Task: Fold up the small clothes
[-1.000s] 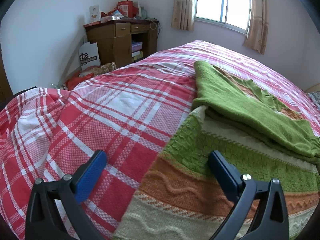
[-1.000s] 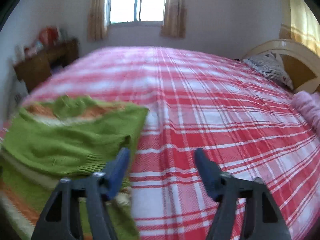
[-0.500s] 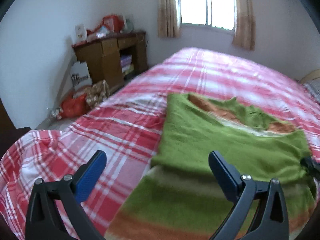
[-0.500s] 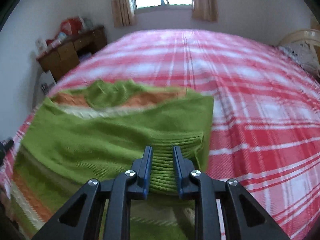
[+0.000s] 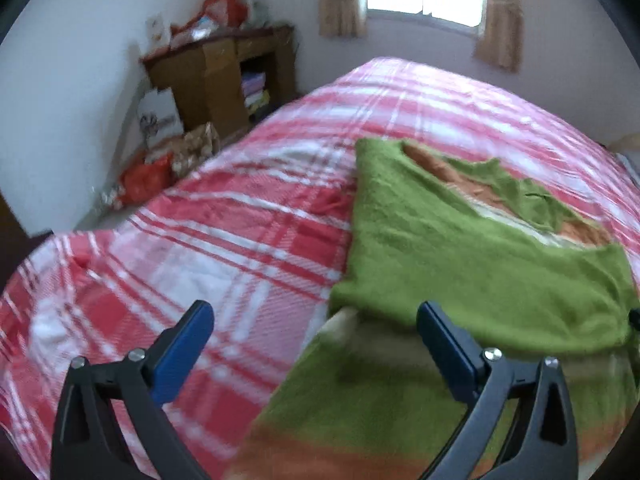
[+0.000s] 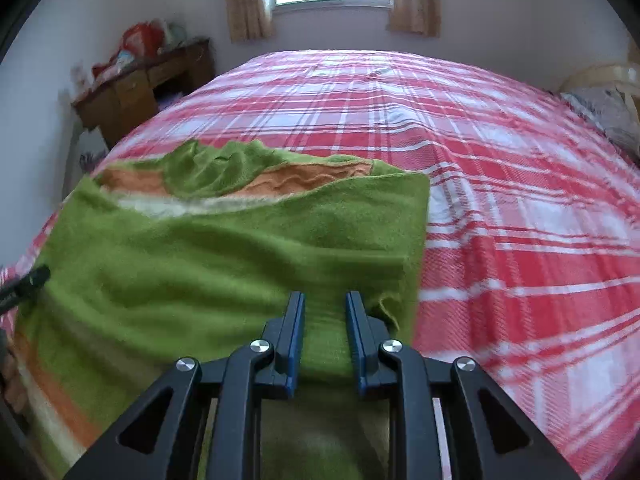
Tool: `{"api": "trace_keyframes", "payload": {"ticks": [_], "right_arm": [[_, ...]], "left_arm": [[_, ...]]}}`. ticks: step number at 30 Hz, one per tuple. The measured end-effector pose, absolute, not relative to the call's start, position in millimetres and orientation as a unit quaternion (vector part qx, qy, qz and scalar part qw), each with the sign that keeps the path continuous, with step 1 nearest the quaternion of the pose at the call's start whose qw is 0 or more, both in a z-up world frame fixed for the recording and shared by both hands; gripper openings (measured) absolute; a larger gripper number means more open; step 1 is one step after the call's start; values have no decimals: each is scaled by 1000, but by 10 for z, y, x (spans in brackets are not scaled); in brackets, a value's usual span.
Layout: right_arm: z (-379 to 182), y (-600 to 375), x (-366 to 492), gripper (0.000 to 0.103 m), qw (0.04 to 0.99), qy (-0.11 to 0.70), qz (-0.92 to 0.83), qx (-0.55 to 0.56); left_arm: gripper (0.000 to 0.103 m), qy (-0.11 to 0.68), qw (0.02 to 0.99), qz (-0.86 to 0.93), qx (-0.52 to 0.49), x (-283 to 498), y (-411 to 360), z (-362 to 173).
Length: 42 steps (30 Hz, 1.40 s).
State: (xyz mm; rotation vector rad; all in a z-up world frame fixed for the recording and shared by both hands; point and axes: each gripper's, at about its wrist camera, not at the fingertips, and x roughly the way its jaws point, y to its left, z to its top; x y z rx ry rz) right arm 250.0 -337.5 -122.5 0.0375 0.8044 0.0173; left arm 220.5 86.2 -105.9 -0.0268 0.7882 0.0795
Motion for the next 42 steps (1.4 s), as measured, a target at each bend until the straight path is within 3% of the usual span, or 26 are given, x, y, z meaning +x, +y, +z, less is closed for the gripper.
{"api": "trace_keyframes", "payload": {"ticks": [3, 8, 12, 20, 28, 29, 31, 34, 38, 39, 42], "right_arm": [[-989, -3470, 1958, 24, 930, 364, 44, 27], [-787, -3708, 1014, 35, 934, 352, 51, 13], [-714, -3906, 333, 64, 932, 357, 57, 31], [-1133, -3753, -316, 64, 896, 427, 116, 37], [-1568, -3465, -542, 64, 870, 473, 134, 43], [-1620, -3453, -554, 64, 865, 477, 142, 61], [-1709, -3387, -576, 55, 856, 490, 152, 70], [-1731, -3276, -601, 54, 856, 493, 148, 40], [-1726, -3339, -575, 53, 847, 502, 153, 80], [-1742, -3338, -566, 50, 845, 505, 156, 87], [-1840, -3308, -523, 21, 838, 520, 144, 80]], "left_arm": [[103, 361, 932, -15, -10, 1816, 1047, -954], [103, 368, 928, -46, -13, 1189, 1410, -1019], [103, 384, 921, -63, -35, 740, 1556, -1144], [103, 405, 911, -71, -39, 390, 1490, -1293], [103, 361, 929, -82, 9, 118, 1321, -1124], [103, 356, 931, -85, 10, 107, 1319, -1095], [103, 347, 934, -88, 8, 75, 1333, -1049], [103, 335, 938, -88, 3, 33, 1394, -995], [103, 329, 941, -83, -3, 24, 1472, -973], [103, 329, 941, -81, -5, 29, 1489, -979], [103, 331, 940, -80, -14, 48, 1517, -987]]}}
